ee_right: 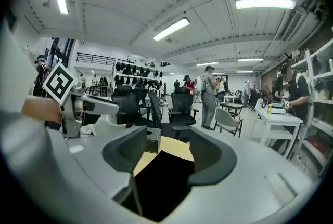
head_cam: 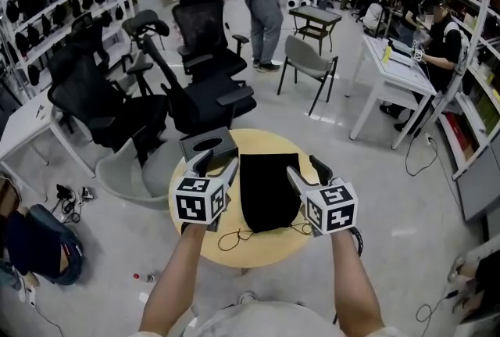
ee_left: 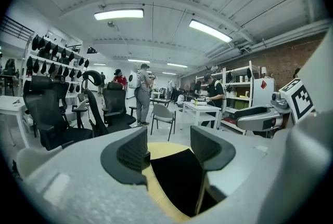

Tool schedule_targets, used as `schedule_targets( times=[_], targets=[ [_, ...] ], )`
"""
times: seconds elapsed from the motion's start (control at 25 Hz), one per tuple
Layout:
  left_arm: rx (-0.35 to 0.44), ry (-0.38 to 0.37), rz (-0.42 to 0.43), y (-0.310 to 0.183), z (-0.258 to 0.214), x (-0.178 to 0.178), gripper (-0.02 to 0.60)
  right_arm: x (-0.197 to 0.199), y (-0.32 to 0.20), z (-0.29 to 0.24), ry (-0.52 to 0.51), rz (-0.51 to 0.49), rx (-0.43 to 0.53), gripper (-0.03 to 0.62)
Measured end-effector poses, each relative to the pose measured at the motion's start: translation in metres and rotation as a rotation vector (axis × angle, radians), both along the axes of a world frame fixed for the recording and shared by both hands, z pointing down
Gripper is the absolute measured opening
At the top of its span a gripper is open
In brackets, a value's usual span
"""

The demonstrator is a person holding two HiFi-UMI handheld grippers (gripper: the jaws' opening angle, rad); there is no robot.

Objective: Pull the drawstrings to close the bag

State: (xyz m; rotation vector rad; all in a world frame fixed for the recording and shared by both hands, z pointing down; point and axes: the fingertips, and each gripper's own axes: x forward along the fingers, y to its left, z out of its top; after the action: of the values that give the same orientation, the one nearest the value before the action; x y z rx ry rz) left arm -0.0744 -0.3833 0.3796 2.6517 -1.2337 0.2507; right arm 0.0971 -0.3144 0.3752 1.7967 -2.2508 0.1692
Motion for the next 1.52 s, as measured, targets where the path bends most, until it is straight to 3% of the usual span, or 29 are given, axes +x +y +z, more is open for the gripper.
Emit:
schedule_targets(
  times=[0.32, 0.92, 1.28, 1.52],
  targets=[
    [-0.005, -0.013, -0.028, -0.008, 0.003, 0.013, 0.264, 0.019, -0.01, 0.0, -0.01, -0.032, 0.01, 0.253],
    [0.029, -0.019, -0.178, 0.008, -0.013, 0.044, 0.264, 0.07, -0.02, -0.012, -0.007, -0.173, 0.022, 0.255],
    [0.04, -0.039, -0.163, 0.018, -0.008, 0.039, 0.264, 0.06, -0.018, 0.004, -0.001, -0.232, -0.015, 0.259],
    [0.004, -0.092, -0.102, 0.026, 0.022, 0.044, 0.264, 0.057, -0.012, 0.031, 0.041, -0.268, -0.073, 0.259]
  ],
)
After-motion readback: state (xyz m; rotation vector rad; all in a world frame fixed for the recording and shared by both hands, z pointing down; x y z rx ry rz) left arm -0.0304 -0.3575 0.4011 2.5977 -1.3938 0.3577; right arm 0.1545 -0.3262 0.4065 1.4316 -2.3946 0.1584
